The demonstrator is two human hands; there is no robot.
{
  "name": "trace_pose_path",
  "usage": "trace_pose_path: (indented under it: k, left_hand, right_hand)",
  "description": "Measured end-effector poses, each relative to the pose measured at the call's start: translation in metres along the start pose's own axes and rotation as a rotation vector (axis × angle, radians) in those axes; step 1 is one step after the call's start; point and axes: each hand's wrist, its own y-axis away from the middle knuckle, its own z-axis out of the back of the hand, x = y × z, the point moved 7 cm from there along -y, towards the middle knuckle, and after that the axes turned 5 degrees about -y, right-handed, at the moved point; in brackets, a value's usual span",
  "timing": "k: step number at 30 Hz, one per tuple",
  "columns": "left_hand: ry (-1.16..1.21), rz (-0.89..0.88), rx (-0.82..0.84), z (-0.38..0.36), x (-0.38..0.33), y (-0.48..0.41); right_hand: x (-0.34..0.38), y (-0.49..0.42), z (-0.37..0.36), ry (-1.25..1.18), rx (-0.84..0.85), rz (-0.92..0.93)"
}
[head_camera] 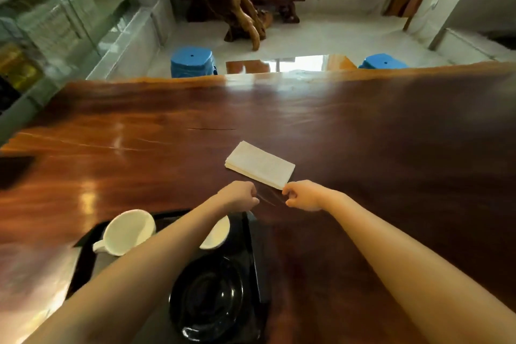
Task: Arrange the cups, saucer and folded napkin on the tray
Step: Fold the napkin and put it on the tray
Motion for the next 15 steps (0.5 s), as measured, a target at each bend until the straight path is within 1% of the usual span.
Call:
trace_pose_path:
  k: [5,8,12,14,15]
  left_hand:
    - [0.198,0.187,-0.203,-0.021,-0.02,-0.034]
    - [0.372,0.31,-0.241,-0.038,-0.022,-0.046]
    - [0.64,0.467,-0.246,-0.057,-0.009,-0.066]
    - [0.728,0.53,-0.295,-0.058,0.002,-0.08]
    - [0.753,0.553,-0.327,-0.057,0.007,-0.087]
  right_hand:
    - [-0.041,-0.036,-0.002,-0.028,-0.004,0.139]
    - [-0.06,-0.061,-0.002,-0.077,-0.026,0.153]
    - [-0.077,-0.102,0.002,-0.17,-0.174,0.146]
    - [-0.082,-0.124,0.002,-0.195,-0.242,0.144]
    - [-0.083,-0.134,0.0,-0.163,-0.259,0.154]
